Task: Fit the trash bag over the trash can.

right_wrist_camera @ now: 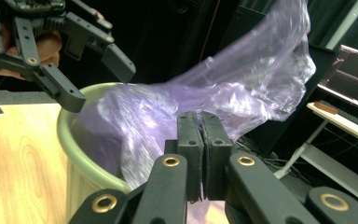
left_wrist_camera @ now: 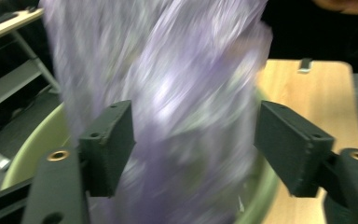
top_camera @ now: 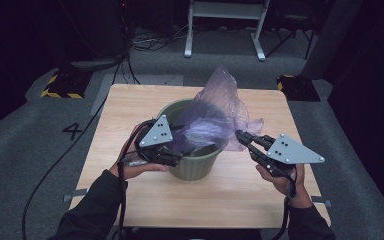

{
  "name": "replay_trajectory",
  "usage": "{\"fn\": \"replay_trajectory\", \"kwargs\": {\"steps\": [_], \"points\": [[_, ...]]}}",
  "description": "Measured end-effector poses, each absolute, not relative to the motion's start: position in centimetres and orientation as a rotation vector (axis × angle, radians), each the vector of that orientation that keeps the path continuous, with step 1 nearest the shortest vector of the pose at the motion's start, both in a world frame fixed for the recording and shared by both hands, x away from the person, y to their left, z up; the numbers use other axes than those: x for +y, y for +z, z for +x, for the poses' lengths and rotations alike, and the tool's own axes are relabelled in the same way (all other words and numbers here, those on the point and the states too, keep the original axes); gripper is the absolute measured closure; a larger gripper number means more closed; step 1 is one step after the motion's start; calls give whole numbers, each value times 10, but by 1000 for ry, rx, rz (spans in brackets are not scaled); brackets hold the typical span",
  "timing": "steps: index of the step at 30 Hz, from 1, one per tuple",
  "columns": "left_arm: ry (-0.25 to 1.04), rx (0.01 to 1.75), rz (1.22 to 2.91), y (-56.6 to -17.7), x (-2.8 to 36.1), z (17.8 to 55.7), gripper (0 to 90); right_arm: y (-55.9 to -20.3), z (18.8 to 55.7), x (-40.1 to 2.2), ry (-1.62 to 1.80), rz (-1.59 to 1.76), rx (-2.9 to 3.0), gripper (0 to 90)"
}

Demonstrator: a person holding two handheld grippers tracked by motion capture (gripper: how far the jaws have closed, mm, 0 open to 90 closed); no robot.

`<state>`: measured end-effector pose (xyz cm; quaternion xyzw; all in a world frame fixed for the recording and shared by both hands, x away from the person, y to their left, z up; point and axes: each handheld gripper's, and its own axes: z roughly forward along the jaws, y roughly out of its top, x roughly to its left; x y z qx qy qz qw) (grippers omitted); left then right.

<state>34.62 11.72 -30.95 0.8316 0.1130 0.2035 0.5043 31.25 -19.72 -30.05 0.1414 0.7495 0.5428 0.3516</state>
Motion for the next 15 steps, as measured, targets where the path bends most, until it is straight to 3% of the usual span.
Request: {"fn": "replay_trajectory", "kwargs": {"steps": [6, 10, 15], "points": [[509, 256, 1993, -304, 110, 339, 266, -300, 306, -190, 1393, 321, 1952, 873], [513, 230, 2001, -300, 102, 336, 331, -302, 304, -182, 1379, 293, 1977, 859], [544, 210, 2059, -303, 92, 337, 558, -305, 301, -173, 1384, 259, 2003, 856]]}}
